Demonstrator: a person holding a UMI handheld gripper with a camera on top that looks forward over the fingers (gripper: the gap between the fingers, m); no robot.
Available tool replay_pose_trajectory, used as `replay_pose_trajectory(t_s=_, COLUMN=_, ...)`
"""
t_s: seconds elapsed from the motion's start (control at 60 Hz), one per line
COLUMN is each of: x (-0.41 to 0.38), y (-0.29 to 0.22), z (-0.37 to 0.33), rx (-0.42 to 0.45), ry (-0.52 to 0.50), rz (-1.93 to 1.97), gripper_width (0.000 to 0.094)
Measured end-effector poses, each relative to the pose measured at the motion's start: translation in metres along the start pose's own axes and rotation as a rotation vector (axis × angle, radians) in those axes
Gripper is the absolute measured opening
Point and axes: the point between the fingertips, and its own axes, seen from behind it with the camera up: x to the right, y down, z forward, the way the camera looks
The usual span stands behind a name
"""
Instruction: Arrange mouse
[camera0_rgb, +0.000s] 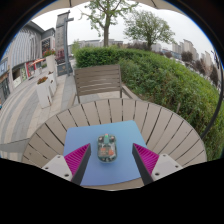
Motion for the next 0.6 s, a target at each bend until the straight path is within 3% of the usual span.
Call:
replay_pose_trajectory(t_s=0.35, x=0.034, y=0.073, z=-0.229, rx=-0.17, ry=-0.033, rz=-0.058, gripper_width=0.0855)
replay_pose_trajectory(t_s=0.6, x=0.038, y=0.129, z=-0.294, rx=-0.235, ry=-0.064, rz=-0.016, gripper_width=0.0856)
